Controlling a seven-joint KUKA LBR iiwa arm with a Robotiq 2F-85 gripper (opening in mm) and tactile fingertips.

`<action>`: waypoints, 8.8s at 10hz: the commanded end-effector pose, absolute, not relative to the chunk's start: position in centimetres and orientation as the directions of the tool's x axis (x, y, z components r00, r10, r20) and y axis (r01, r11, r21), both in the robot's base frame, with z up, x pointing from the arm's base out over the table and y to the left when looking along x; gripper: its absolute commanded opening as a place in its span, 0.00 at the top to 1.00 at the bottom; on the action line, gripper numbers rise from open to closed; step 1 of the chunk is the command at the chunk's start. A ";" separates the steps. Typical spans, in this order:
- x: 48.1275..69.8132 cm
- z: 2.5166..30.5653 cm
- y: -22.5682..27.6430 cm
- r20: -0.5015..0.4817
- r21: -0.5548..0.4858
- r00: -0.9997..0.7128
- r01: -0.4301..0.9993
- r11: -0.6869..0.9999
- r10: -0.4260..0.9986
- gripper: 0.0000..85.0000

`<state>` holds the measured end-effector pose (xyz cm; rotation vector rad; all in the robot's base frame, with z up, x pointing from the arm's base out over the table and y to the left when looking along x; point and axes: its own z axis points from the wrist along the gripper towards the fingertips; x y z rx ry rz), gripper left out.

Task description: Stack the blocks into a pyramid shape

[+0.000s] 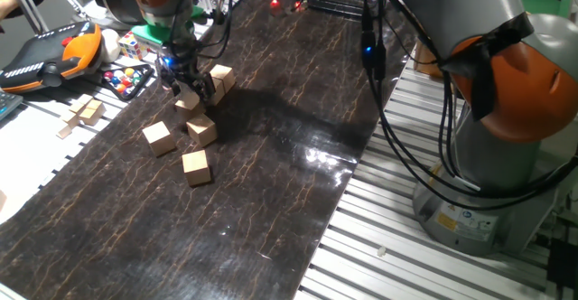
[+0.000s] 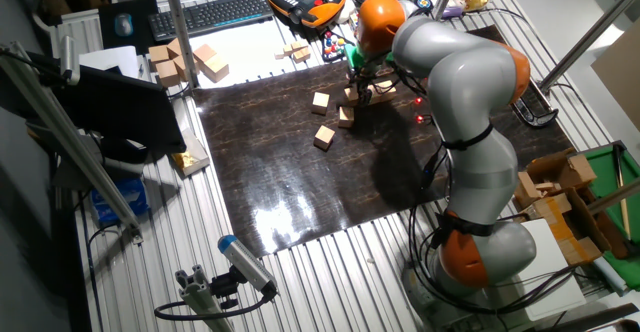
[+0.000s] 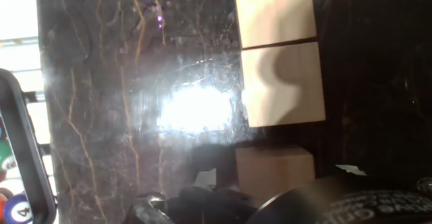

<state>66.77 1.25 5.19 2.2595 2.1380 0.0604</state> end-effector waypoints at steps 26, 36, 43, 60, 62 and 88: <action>65.4 4.5 -0.1 0.004 0.030 -0.024 0.999 0.023 1.000 0.99; 65.4 4.1 -0.5 0.002 0.030 -0.027 0.999 0.027 1.000 0.99; 65.5 4.0 -0.5 0.001 0.033 -0.011 0.999 0.011 1.000 0.99; 65.5 4.1 -0.5 -0.037 0.044 -0.014 0.999 0.016 0.999 0.25; 65.4 4.3 -0.5 -0.044 0.044 -0.028 0.999 0.030 0.999 0.20; 60.5 8.5 6.7 -0.064 -0.028 -0.825 0.564 0.825 0.561 0.03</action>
